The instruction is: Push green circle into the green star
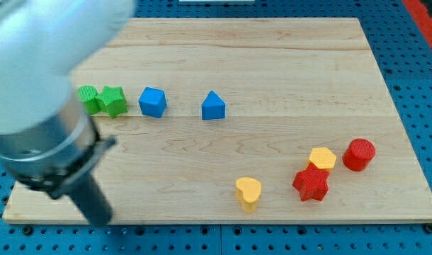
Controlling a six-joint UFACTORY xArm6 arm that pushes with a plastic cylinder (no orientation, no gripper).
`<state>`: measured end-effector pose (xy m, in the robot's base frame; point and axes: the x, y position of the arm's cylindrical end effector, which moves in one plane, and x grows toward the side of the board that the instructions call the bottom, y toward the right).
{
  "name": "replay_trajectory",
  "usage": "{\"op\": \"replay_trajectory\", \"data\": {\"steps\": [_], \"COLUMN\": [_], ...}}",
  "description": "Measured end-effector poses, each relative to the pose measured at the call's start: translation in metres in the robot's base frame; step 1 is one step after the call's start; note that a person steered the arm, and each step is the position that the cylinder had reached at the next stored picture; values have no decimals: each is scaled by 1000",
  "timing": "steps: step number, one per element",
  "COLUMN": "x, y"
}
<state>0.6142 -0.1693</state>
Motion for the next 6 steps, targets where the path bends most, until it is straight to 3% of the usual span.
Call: {"op": "replay_trajectory", "data": {"steps": [2,4,6], "x": [-62,-120,-152], "y": [-37,-132,-130]}}
